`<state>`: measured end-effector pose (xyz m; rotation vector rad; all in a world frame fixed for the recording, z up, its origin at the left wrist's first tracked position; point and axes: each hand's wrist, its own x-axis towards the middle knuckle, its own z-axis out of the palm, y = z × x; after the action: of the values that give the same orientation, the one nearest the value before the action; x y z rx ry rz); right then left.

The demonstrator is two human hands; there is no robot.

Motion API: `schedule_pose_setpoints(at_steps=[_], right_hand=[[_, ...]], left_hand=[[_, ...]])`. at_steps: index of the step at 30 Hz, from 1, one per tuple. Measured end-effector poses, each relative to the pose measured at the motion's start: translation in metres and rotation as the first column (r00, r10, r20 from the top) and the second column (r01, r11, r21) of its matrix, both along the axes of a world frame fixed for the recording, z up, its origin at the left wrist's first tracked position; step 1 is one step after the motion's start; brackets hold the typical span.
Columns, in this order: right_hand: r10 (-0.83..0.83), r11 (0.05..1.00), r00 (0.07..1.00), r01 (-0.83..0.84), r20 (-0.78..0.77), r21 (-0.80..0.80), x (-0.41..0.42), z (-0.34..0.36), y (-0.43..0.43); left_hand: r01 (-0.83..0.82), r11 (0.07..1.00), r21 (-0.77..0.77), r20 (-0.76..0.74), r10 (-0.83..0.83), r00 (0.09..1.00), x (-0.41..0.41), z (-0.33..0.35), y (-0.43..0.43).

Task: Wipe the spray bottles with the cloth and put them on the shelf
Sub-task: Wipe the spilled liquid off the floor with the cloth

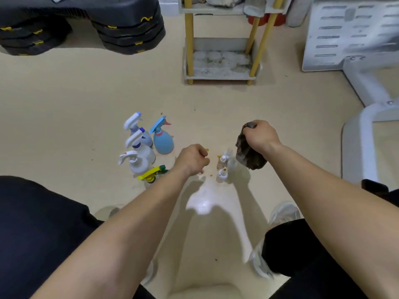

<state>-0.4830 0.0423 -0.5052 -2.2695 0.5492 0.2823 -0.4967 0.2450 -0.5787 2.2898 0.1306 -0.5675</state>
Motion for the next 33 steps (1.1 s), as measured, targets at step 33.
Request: schedule_pose_setpoints(at_steps=[33], right_hand=[[0.156,0.981,0.891,-0.088,-0.426,0.175,-0.038,-0.085,-0.032]], left_hand=[[-0.069,0.994,-0.086,0.068,0.075,0.995,-0.020,-0.067,-0.039]])
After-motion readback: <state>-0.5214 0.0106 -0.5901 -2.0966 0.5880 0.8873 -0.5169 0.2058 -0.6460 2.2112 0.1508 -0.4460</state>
